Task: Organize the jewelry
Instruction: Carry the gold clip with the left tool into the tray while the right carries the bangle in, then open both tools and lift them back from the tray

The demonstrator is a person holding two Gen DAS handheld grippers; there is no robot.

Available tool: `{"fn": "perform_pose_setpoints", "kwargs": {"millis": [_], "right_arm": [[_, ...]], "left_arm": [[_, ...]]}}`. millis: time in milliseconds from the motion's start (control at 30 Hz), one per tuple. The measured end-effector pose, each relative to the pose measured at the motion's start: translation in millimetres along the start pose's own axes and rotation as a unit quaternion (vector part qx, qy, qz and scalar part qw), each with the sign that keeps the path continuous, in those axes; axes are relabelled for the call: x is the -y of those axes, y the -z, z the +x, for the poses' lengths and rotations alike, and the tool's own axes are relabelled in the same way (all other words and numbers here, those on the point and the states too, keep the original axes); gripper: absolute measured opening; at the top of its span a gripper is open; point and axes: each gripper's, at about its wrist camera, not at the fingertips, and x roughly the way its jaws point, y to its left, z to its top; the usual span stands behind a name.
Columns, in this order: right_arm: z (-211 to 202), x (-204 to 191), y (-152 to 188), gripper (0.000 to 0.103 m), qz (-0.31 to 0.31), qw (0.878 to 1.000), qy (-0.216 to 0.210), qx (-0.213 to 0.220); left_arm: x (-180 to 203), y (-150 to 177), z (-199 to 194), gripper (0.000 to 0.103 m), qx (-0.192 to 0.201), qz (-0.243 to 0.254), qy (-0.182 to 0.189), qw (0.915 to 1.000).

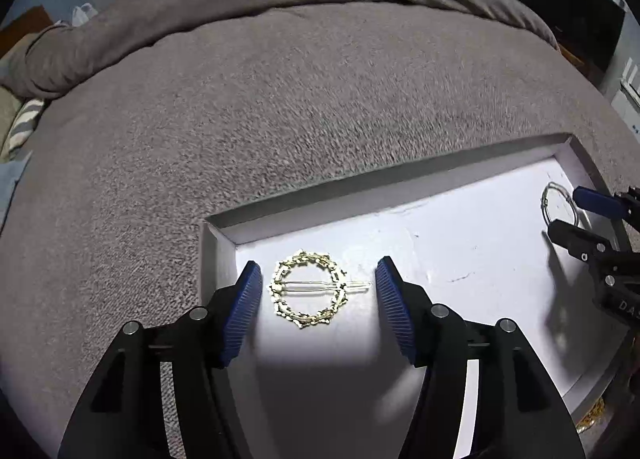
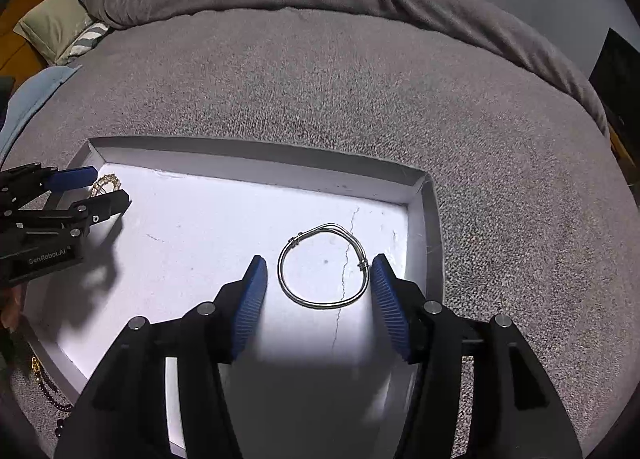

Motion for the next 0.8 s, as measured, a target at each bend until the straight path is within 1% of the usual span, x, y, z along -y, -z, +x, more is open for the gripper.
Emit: {"fn": "perform_pose_setpoints", "kwargs": {"millis": [67, 100, 200, 300, 333, 367, 433, 467, 533, 600, 667, 800], "right_arm": [[-7, -1, 2, 0.064, -0.002, 1.0, 0.003, 0.012], [-14, -1, 6, 0.064, -0.004, 1.0, 0.003, 0.025], [-39, 2, 20, 0.066, -0.008, 0.998, 0.002, 0.065], [-68, 7, 38, 0.073, 0.004, 0.995, -0.009, 0.101], [-77, 9, 44, 0.078, 0.005, 0.994, -0.011, 0.109], [-90, 10, 52, 0.086, 0.008, 0.992, -0.01, 0.126], [-111, 12, 68, 0.099, 0.011, 0.987, -0.011, 0.157], [-124, 12, 79, 0.098, 0.009, 0.984, -0.009, 0.176], [-138, 11, 92, 0.098, 0.004, 0.982, 0.0, 0.19], [-149, 11, 108, 0.098, 0.004, 0.98, -0.001, 0.2], [-156, 10, 121, 0.098, 0.005, 0.979, -0.004, 0.203], [-158, 3, 148, 0.098, 0.003, 0.98, -0.016, 0.198]], "left_arm": [[-4, 2, -8, 0.062, 0.018, -0.013, 0.002, 0.9998], [-6, 5, -18, 0.064, 0.039, -0.02, 0.0, 0.999], [-4, 17, -43, 0.075, 0.09, -0.012, -0.001, 0.9959], [-3, 36, -67, 0.076, 0.119, -0.017, 0.006, 0.9928], [-2, 42, -74, 0.077, 0.126, -0.021, 0.007, 0.9917], [-2, 52, -85, 0.08, 0.141, -0.025, 0.015, 0.9896], [-1, 67, -100, 0.085, 0.157, -0.026, 0.015, 0.9872], [0, 75, -107, 0.088, 0.165, -0.026, 0.01, 0.9859], [6, 92, -123, 0.09, 0.176, -0.018, 0.001, 0.9843], [8, 108, -137, 0.093, 0.186, -0.01, 0.003, 0.9826], [14, 130, -152, 0.095, 0.201, -0.001, 0.002, 0.9796], [26, 163, -157, 0.096, 0.198, 0.018, -0.001, 0.9801]]}}
